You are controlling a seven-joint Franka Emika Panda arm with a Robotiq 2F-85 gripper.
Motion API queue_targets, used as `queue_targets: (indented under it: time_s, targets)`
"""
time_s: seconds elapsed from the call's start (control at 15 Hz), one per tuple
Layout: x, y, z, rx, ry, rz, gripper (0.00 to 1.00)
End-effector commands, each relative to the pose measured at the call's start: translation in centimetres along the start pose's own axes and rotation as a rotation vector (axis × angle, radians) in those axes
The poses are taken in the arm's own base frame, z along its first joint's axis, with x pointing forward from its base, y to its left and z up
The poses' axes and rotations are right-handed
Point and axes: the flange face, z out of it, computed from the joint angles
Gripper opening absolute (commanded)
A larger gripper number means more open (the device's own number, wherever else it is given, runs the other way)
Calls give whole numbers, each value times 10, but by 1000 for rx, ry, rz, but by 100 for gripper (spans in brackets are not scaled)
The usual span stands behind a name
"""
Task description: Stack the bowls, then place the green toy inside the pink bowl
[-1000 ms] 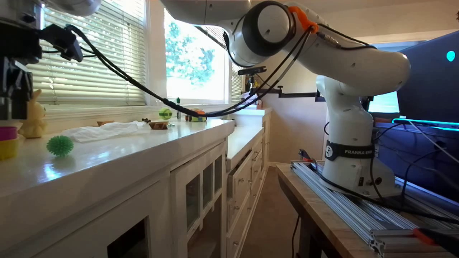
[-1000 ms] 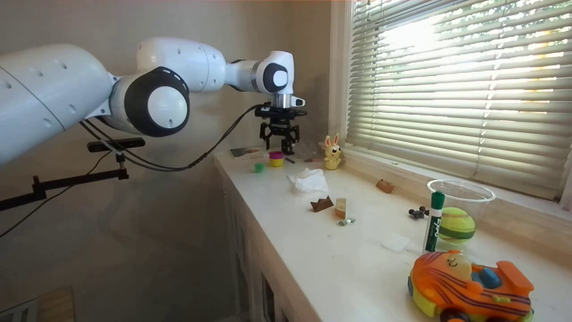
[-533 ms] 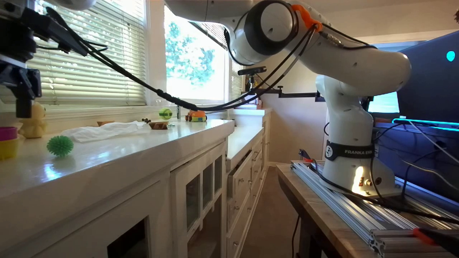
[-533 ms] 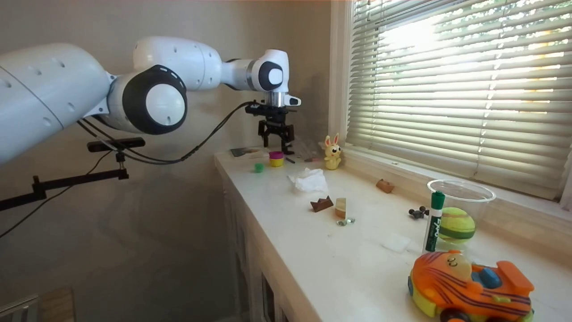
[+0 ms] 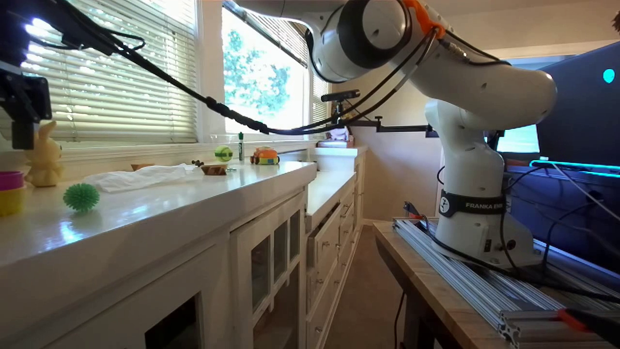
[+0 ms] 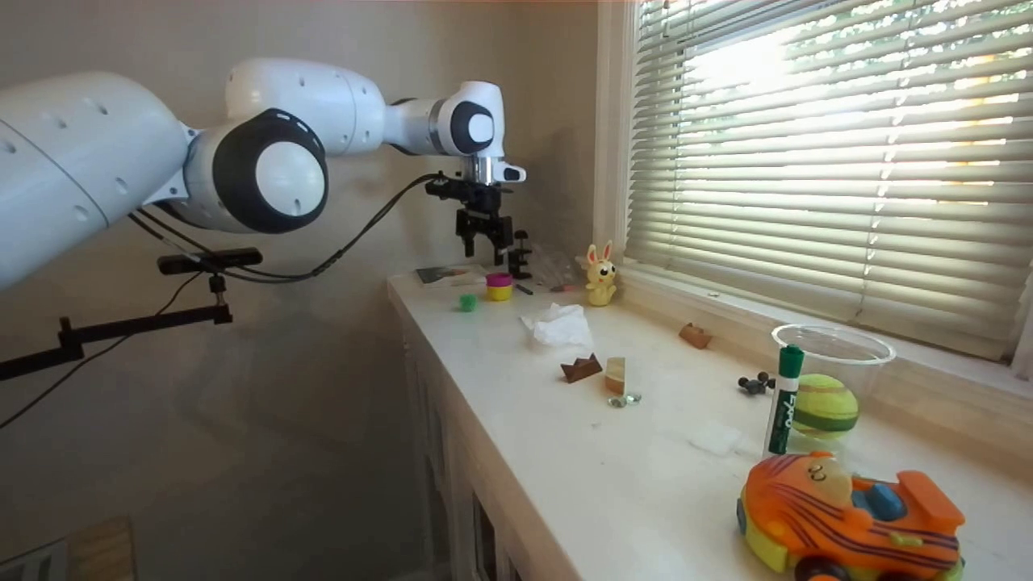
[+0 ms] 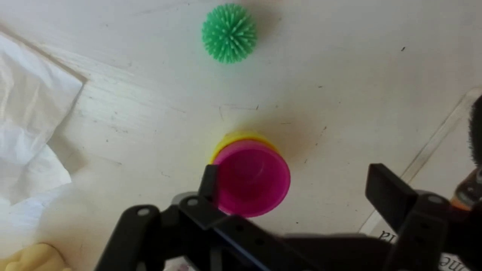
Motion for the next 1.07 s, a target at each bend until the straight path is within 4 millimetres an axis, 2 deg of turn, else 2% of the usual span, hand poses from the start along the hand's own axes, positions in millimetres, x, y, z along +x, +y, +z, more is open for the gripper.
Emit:
queue_targets:
  time_s: [0.0, 0.33, 0.67, 1.0]
  targets:
    - [-3, 0, 2, -14, -27, -9, 100]
    - [-18, -6, 15, -45, -139, 31, 100]
    - [-29, -11, 14, -65, -203, 63, 100]
    - [-24, -1, 38, -114, -201, 75, 100]
